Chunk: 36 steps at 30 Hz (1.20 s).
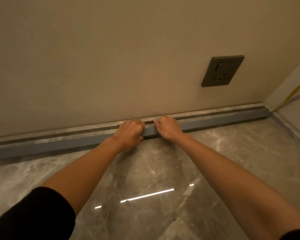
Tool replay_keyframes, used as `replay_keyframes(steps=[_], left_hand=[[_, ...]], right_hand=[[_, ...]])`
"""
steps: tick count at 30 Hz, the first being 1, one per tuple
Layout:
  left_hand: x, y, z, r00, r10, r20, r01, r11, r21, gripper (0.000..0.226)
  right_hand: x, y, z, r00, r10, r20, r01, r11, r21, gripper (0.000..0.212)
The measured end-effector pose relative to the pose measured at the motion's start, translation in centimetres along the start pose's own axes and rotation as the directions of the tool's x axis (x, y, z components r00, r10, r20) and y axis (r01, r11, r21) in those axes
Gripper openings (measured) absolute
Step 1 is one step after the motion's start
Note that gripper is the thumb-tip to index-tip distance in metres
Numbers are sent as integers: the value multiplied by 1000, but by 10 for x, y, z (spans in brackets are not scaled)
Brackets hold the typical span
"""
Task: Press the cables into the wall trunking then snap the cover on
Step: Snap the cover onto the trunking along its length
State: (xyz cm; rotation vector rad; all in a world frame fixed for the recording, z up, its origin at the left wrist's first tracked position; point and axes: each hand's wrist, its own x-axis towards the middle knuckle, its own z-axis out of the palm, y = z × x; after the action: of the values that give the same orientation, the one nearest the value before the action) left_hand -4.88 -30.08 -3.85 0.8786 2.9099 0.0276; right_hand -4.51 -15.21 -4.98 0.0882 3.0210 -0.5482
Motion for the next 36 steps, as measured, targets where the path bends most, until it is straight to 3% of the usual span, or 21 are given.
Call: replay_keyframes(steps=[6,10,20,27,36], left_hand=[[-4,-19,8,1000,-11,-2,10,958,-288,42],[-1,-18,6,999,-43,21,48,913,-406,41],[20,-18,-10,962,-14,274,134,896,-423,33],[28,-24,-14,929,32,370,178,835,-521,7],[32,-24,-21,869,35,493,274,796,-540,12]], right_hand=[[-2,-16,11,993,112,-32,-117,976,-187,49],[-3,-18,11,991,129,-26,-132,970,-205,49],[7,-21,5,983,166,81,-162,986,-48,46],[6,-20,11,989,145,-2,-145,987,-64,49],[0,-20,10,995,88,-44,-92,992,-88,48]])
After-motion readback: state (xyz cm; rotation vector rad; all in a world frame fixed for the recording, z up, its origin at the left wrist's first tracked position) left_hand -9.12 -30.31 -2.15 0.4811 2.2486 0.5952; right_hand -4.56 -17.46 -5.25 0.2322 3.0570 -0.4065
